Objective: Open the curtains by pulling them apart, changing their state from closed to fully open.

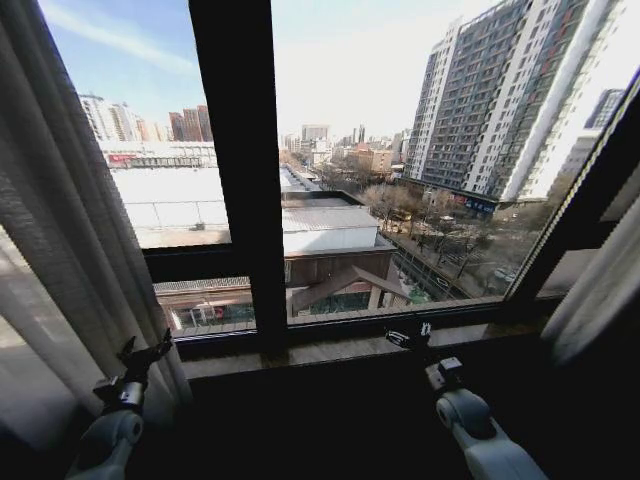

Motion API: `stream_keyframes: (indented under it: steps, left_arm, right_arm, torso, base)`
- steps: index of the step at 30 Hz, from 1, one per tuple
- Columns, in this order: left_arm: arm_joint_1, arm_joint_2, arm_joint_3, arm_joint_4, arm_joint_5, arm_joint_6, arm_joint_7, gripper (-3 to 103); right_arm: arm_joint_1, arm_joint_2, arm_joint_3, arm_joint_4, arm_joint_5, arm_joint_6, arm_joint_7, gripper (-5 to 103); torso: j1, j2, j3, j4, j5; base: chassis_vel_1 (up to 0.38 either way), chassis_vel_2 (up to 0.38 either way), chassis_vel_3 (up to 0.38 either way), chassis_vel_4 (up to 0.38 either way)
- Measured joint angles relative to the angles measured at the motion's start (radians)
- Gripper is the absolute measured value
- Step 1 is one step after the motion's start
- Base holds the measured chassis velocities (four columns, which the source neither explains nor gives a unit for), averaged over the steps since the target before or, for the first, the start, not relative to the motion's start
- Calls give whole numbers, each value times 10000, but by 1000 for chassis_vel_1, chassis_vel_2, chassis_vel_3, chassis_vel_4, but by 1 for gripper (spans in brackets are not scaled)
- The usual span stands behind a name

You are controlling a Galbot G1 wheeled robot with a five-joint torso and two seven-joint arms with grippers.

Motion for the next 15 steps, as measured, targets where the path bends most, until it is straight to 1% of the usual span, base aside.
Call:
stream_keyframes:
  steps: [1, 2, 7, 13, 15]
  left_arm:
    - [0, 0, 0, 0, 0, 1, 0, 100]
    - [0, -1, 3, 0, 0, 1, 0, 100]
    - [0, -3, 5, -2, 0, 0, 3, 100]
    - [0, -3, 6, -1, 0, 1, 5, 100]
    - [0, -3, 6, -1, 0, 0, 5, 100]
  right_arm:
    - [0, 0, 0, 0, 0, 0, 0, 100]
    - [0, -2, 1, 0, 0, 0, 1, 100]
    - [-1, -4, 3, 0, 0, 0, 3, 100]
    - [-2, -5, 4, -1, 0, 0, 3, 100]
    - [-1, -3, 4, -1, 0, 0, 3, 100]
  torso:
    - [0, -1, 0, -3, 1]
    - [0, -1, 0, -14, 3]
    - [-1, -1, 0, -14, 15]
    - [-4, 0, -1, -6, 7]
    - [-2, 0, 0, -5, -1]
  base:
    - [100, 1, 7, -108]
    - [0, 0, 0, 0]
    - [-37, -32, 24, 25]
    - [-16, -29, 16, 28]
    - [0, 0, 0, 0]
